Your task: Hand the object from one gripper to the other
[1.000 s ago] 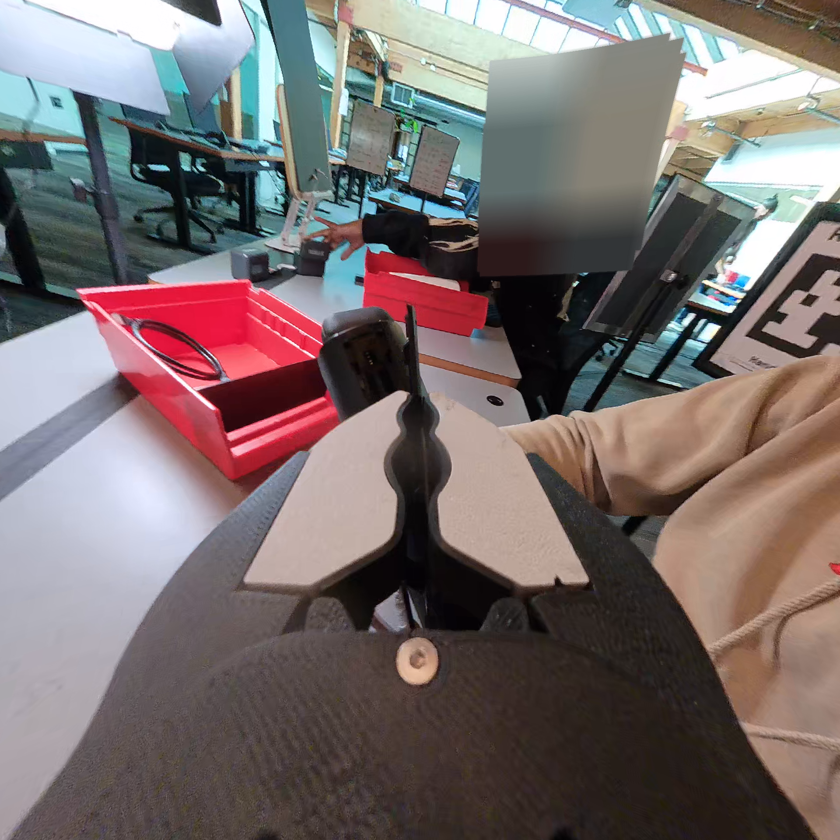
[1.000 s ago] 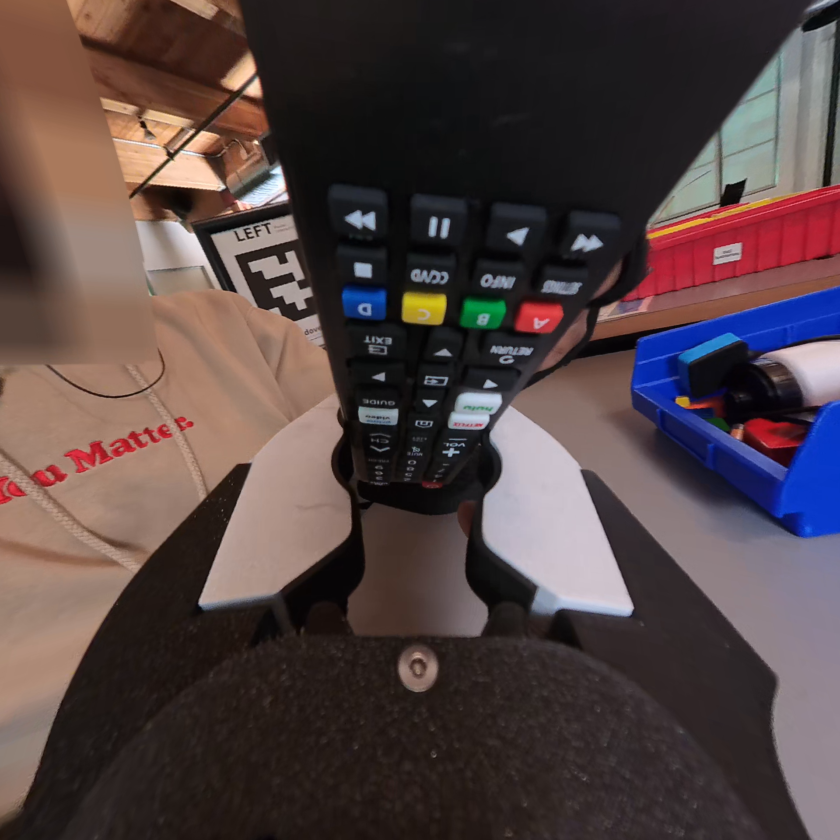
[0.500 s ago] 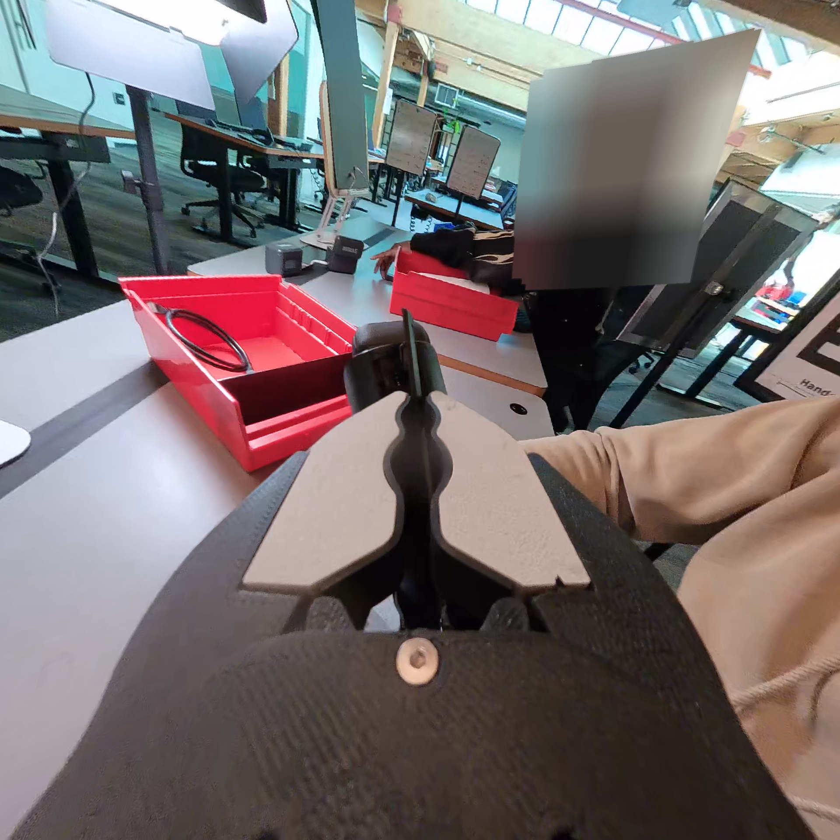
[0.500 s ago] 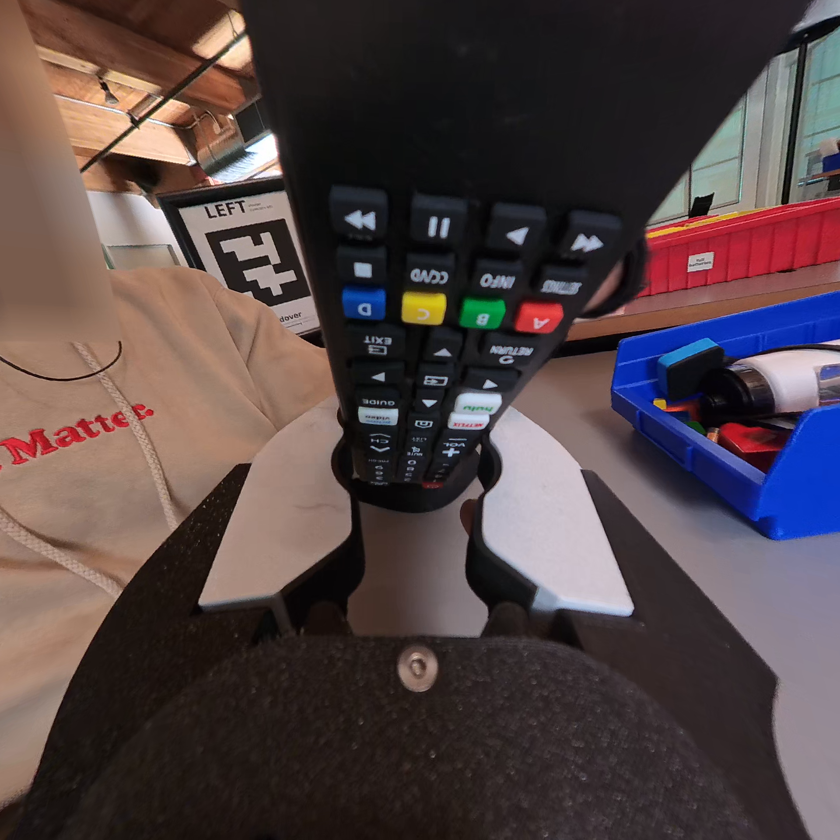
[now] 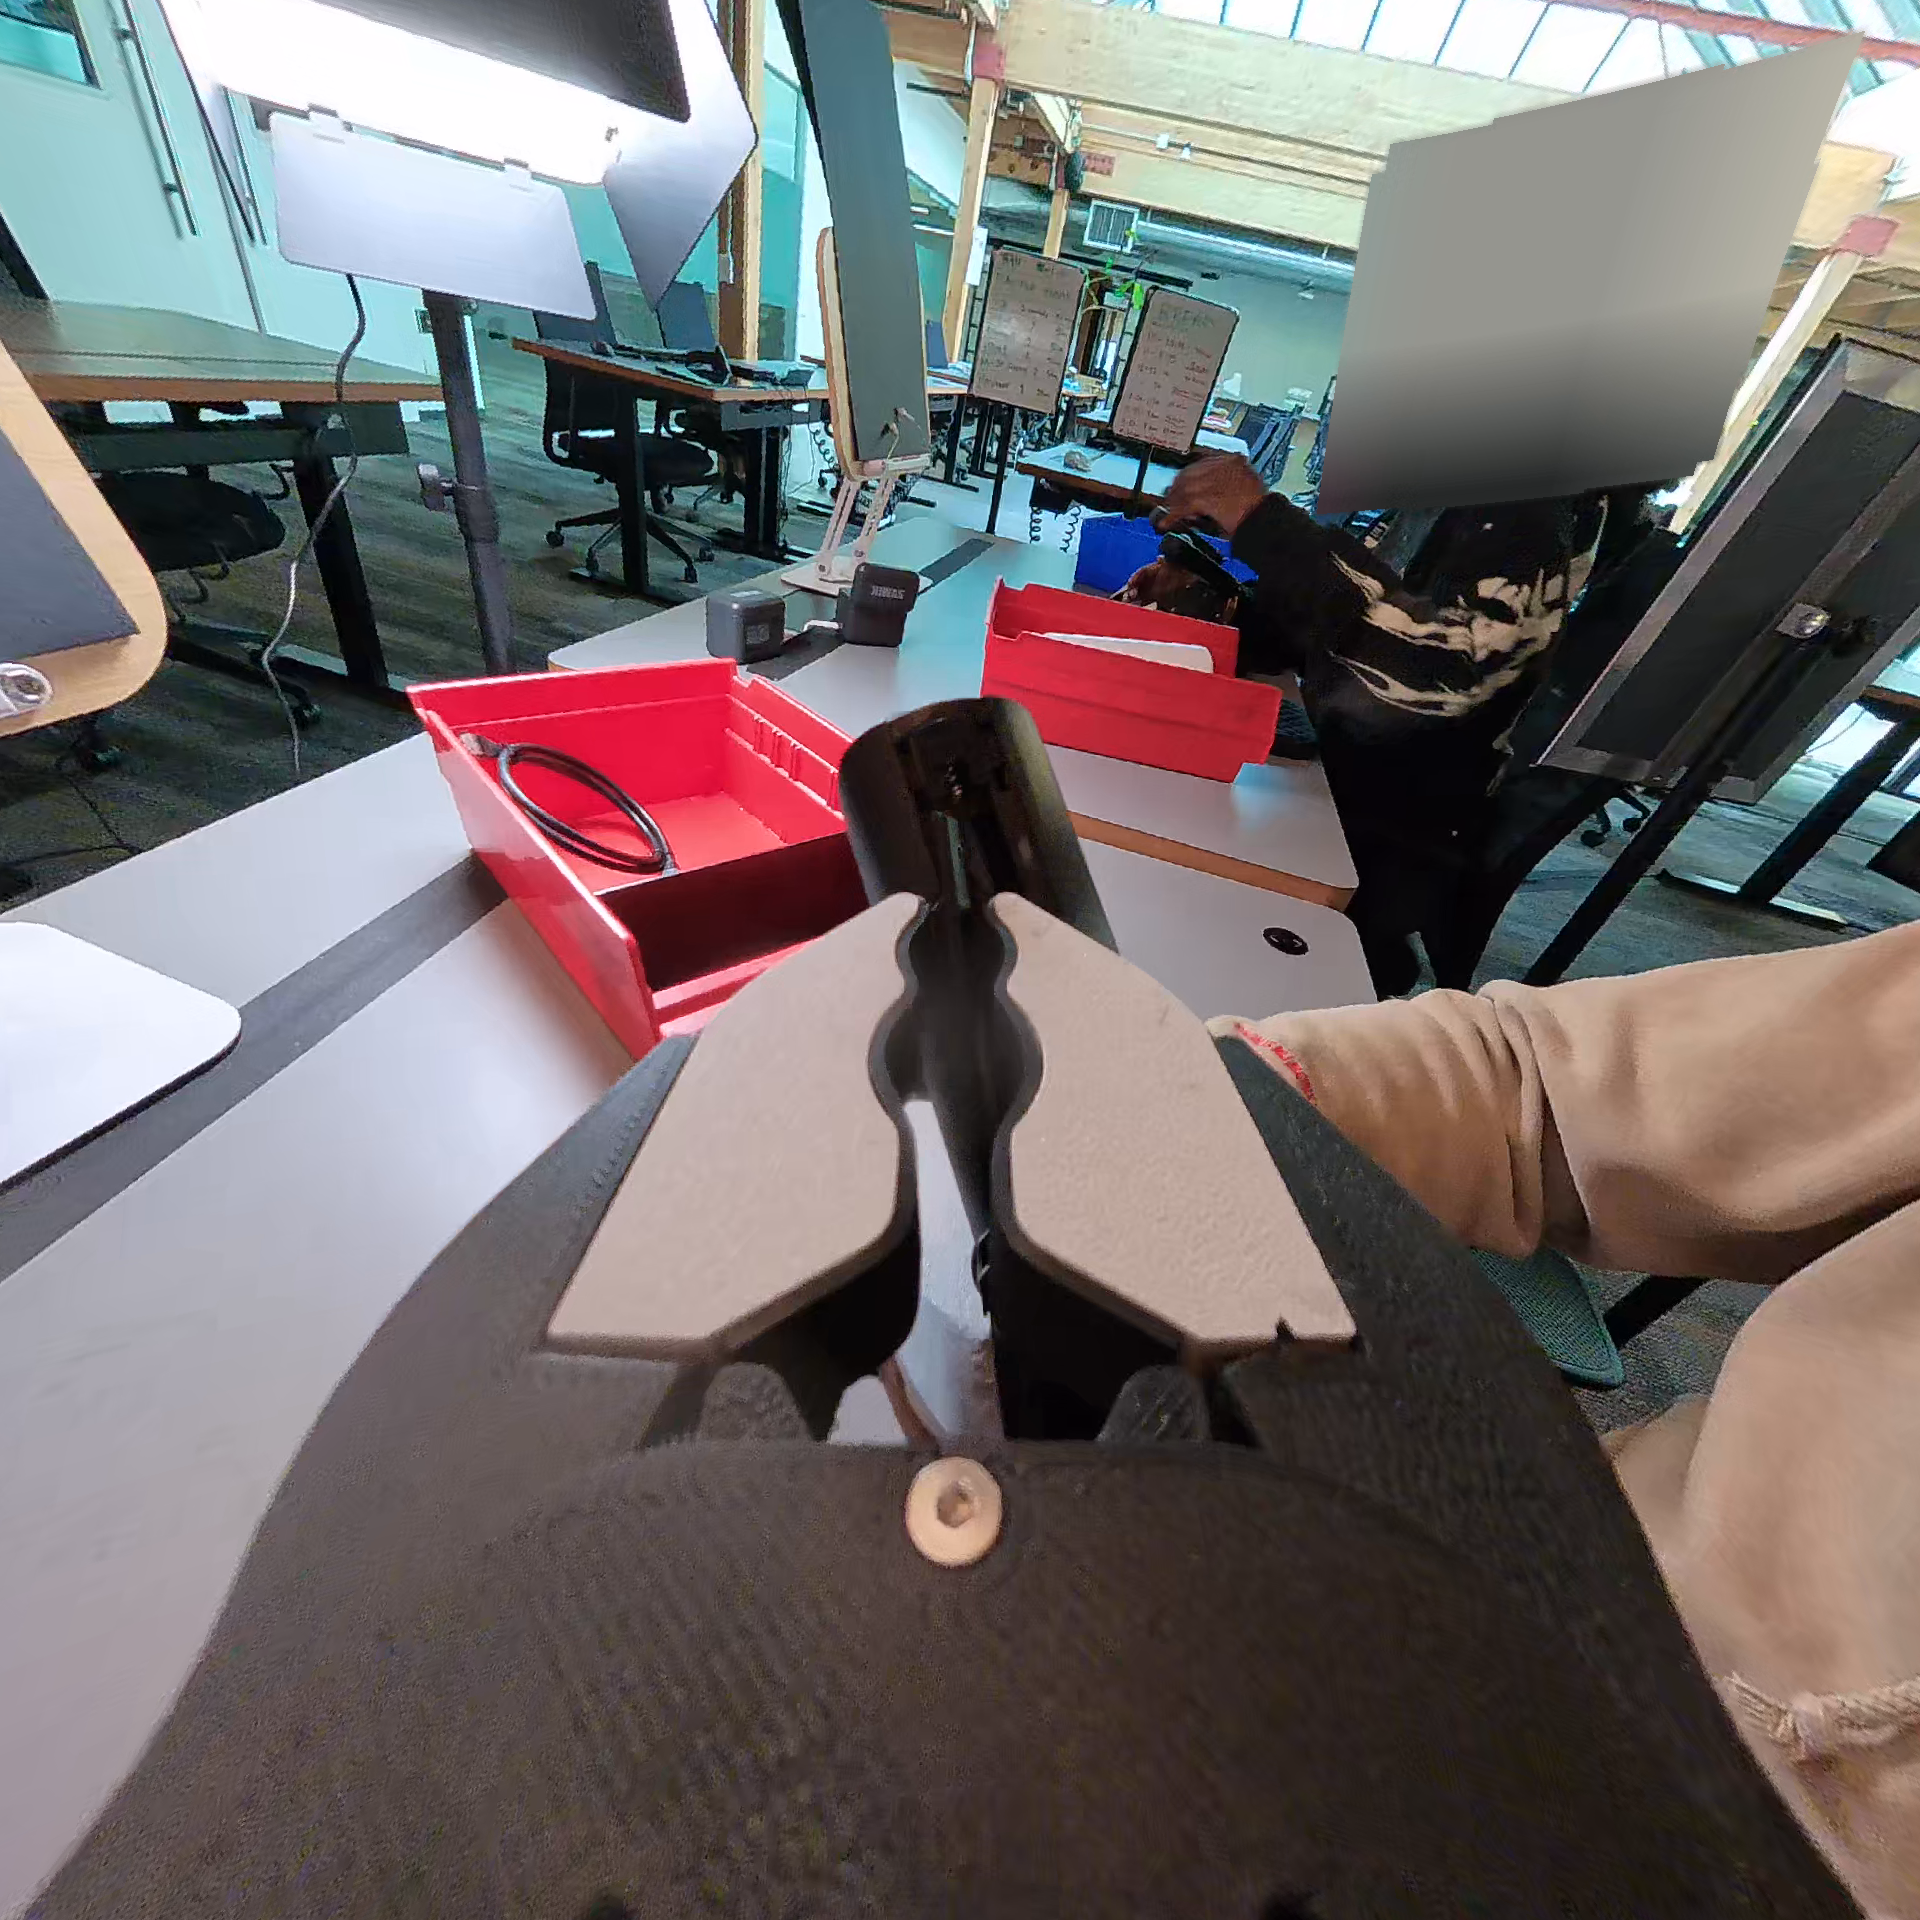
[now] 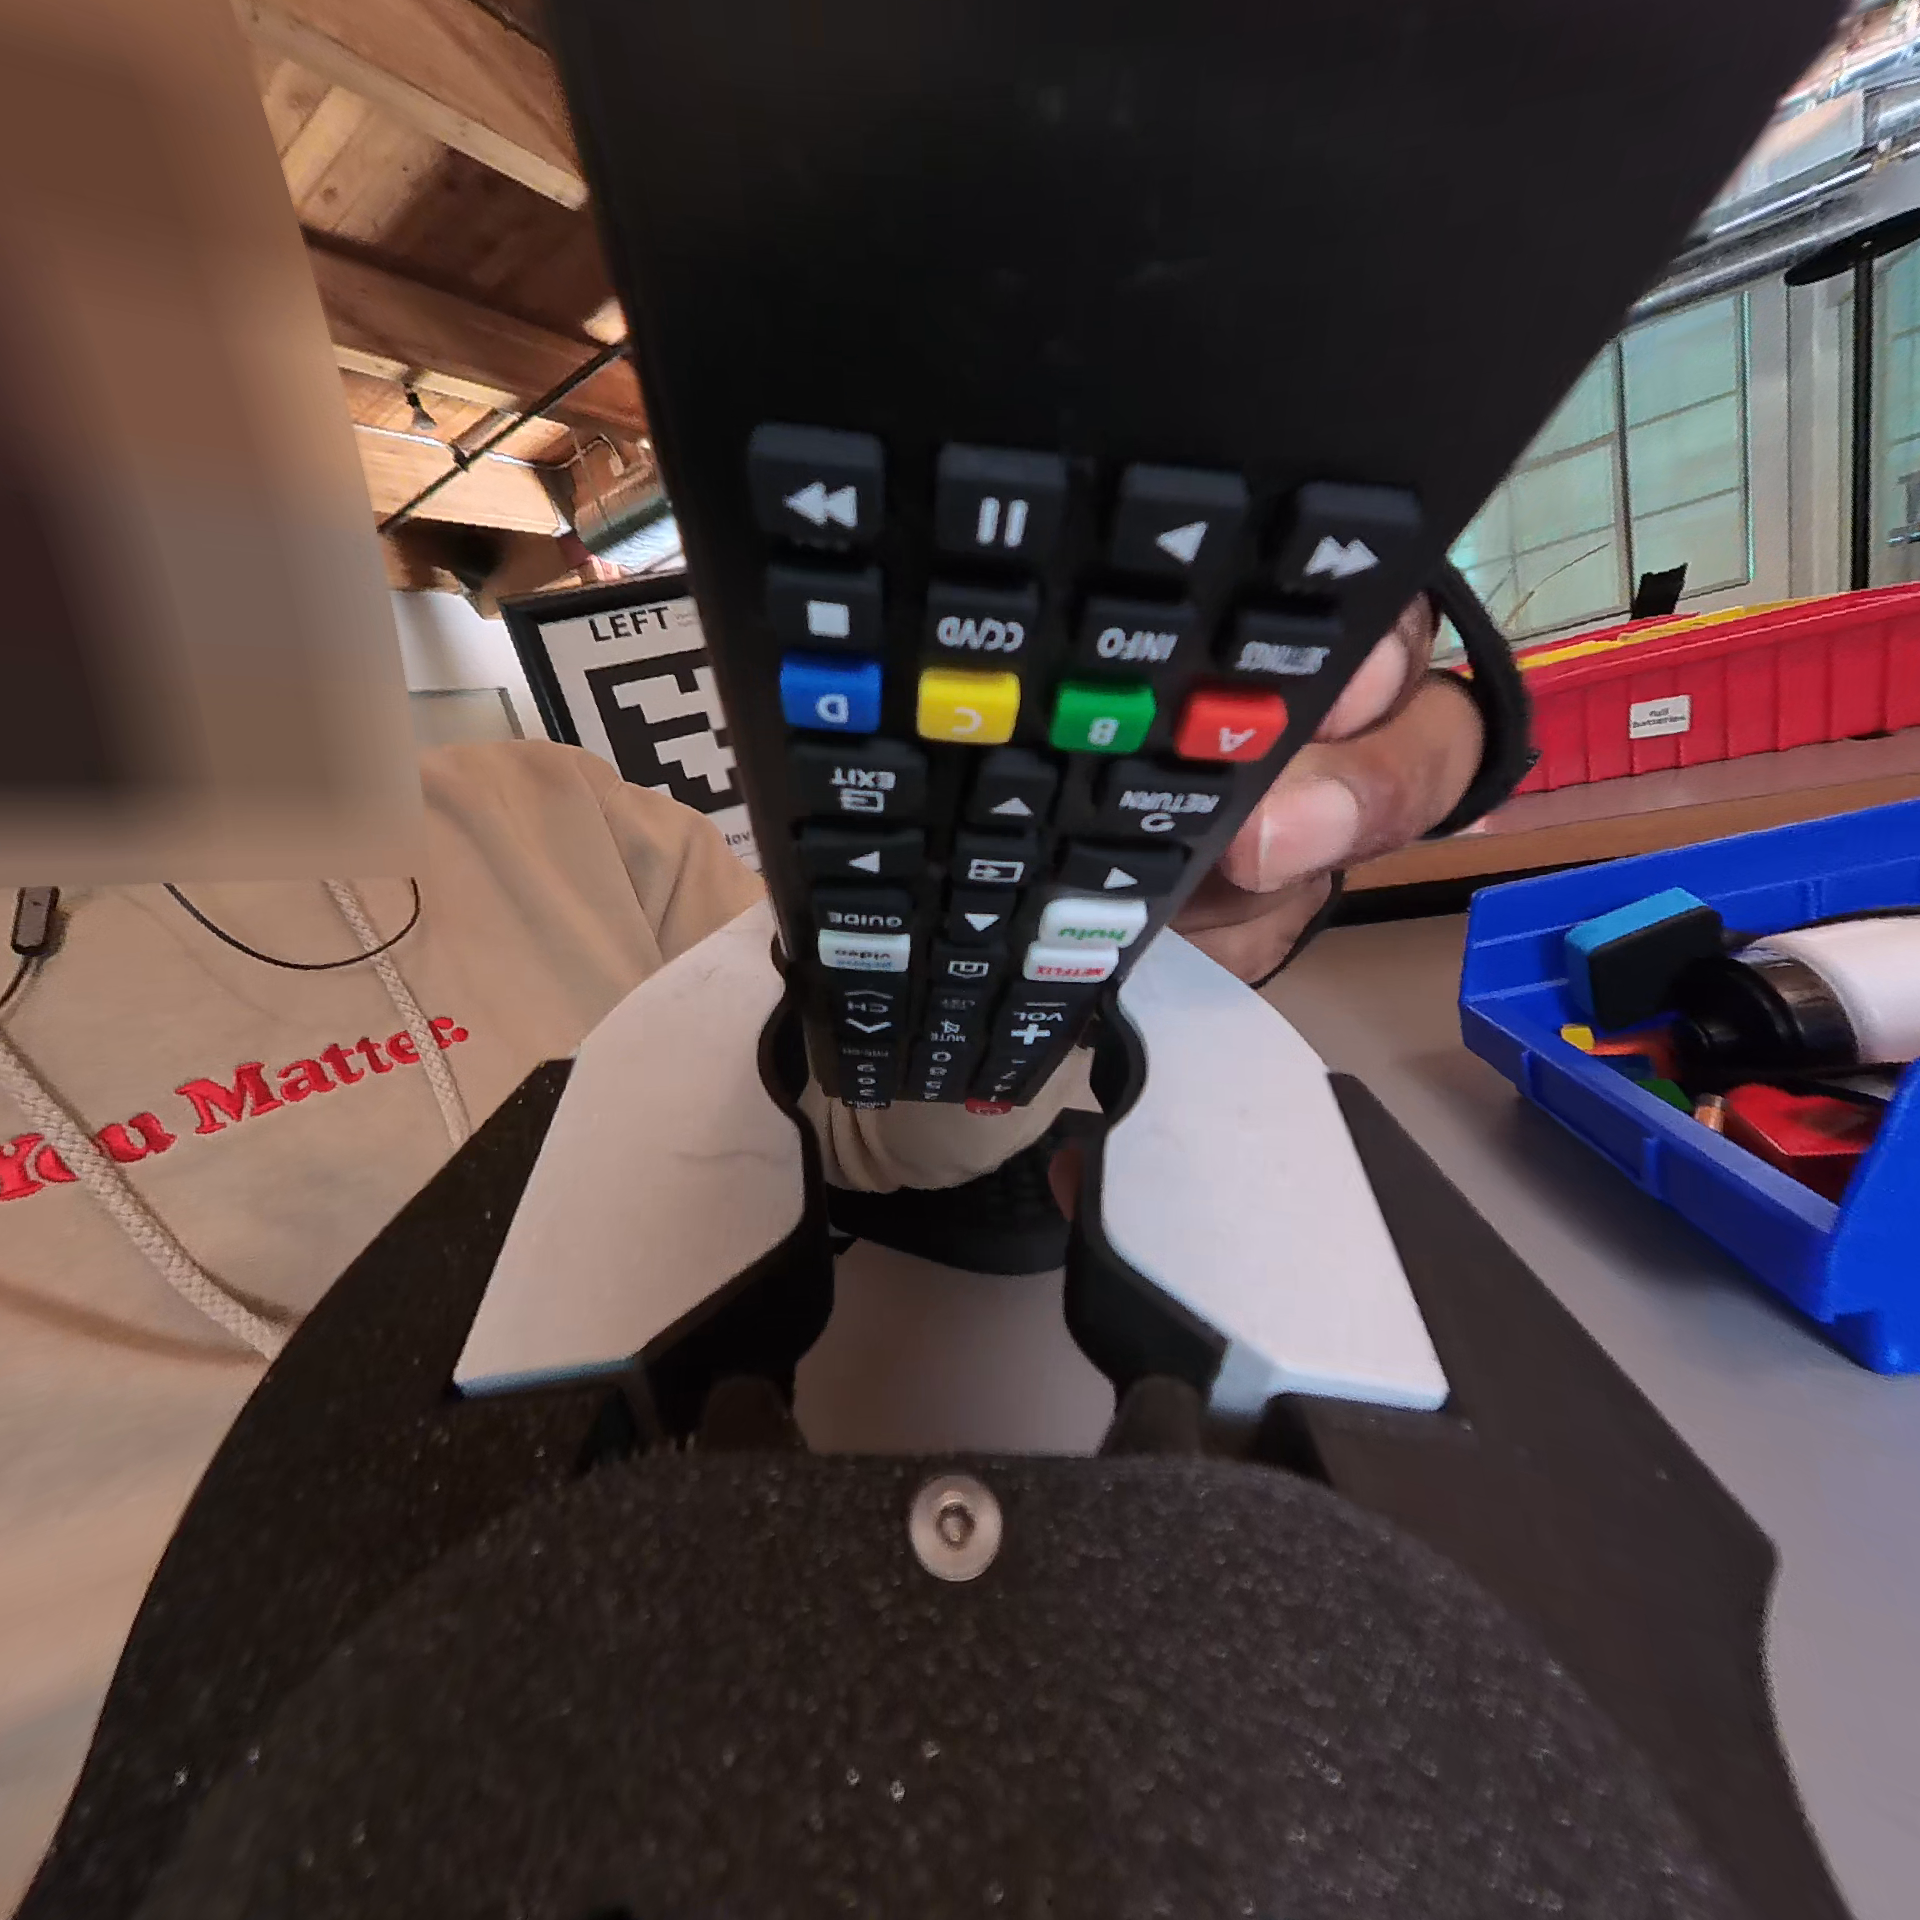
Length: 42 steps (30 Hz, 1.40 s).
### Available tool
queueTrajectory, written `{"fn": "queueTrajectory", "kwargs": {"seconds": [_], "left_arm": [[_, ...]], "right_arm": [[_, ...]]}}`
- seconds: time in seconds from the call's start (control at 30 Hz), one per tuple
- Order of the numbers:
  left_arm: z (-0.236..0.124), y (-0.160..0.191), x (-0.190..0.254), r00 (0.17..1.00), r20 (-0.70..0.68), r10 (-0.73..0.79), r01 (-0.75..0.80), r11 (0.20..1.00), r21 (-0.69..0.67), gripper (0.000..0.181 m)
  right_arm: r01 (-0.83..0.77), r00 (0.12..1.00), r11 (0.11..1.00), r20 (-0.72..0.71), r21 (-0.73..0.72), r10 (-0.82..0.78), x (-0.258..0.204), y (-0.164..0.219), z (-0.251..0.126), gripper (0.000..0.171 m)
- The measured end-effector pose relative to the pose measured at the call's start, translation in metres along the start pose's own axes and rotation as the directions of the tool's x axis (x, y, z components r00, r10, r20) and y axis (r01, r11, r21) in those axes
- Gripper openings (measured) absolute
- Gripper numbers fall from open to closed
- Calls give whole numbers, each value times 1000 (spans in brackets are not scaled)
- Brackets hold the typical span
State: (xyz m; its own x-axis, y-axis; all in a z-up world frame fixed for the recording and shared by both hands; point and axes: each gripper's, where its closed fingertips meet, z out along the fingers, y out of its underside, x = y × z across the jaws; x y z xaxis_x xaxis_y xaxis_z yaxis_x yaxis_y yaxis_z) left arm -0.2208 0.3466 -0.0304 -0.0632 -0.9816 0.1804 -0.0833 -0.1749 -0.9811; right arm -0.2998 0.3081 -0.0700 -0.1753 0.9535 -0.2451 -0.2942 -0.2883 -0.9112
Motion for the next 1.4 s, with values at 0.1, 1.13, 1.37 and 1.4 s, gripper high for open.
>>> {"fn": "queueTrajectory", "kwargs": {"seconds": [0.1, 1.13, 1.37, 1.4], "left_arm": [[-2, 0, -2, 1000, -8, -7, 7, 1000, 1, 7], [47, 104, 14, 974, -226, 29, -95, 953, -287, 51], [24, 105, -6, 946, -201, 253, -312, 875, -369, 49], [15, 104, -10, 936, -204, 288, -347, 856, -383, 49]], "right_arm": [[17, 999, 999, -38, -36, -18, 6, 0, -8, 53], [175, 847, 982, -520, 75, -111, 16, -24, -102, 53], [146, 783, 973, -580, -178, -224, 25, -8, -97, 55], [153, 782, 971, -579, -183, -232, 23, -10, -99, 53]]}}
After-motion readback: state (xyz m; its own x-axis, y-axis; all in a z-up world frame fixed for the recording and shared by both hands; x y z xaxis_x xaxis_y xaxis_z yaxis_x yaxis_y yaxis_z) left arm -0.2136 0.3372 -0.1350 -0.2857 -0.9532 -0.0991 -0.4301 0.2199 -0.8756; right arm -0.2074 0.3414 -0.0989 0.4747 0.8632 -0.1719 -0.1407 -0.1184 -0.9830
